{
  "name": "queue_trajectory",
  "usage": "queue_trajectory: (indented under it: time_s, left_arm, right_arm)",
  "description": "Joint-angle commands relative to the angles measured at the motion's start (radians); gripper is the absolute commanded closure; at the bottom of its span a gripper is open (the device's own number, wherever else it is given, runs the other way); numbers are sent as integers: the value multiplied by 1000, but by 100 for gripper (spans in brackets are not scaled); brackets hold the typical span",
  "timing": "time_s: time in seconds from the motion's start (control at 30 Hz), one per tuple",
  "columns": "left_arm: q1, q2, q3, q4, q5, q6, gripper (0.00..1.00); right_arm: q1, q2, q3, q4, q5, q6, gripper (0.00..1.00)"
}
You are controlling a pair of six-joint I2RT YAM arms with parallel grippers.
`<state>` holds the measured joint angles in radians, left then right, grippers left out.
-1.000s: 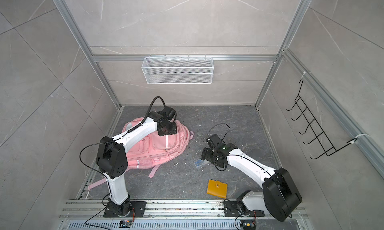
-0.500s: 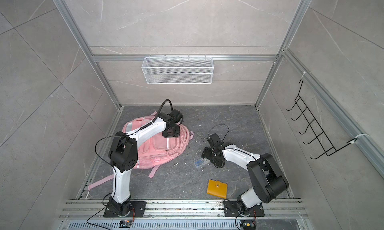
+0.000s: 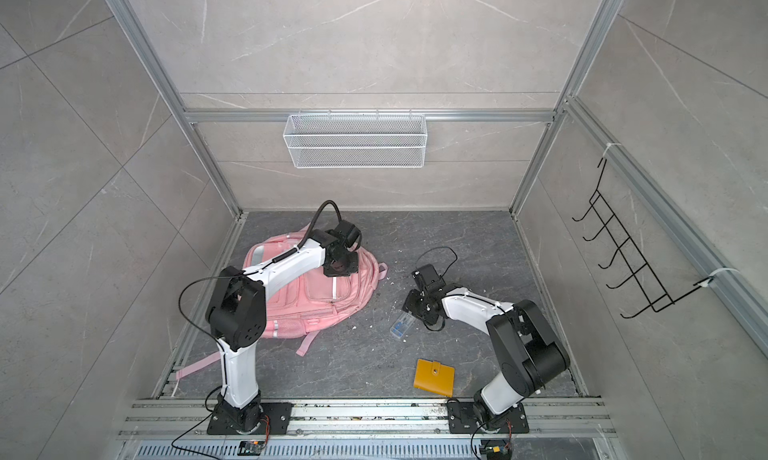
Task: Pack the student bag
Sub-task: 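Release the zipper and move the right gripper toward the clear pencil box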
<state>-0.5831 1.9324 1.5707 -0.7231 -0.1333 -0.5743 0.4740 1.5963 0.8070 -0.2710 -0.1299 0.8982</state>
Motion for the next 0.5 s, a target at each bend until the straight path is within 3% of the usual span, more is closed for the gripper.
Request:
queue_trajectory:
  time_s: [0.0,0.17,0.33,0.47]
  left_arm:
    - [27,-207,-85,117,129,17,100]
    - [57,-366,-204,230,260,16,100]
    - [84,-460,-294,256,309,-4,100]
    - [107,-528,-353,293,345,-23,100]
  right_arm:
    - [-2,60,-12,-34,28,-31,49]
    - [-1,90,3,-50,71,-100,51]
    - [0,113,57,-100,92,-169,26]
    - [5,147,103,-142,101,-207,17]
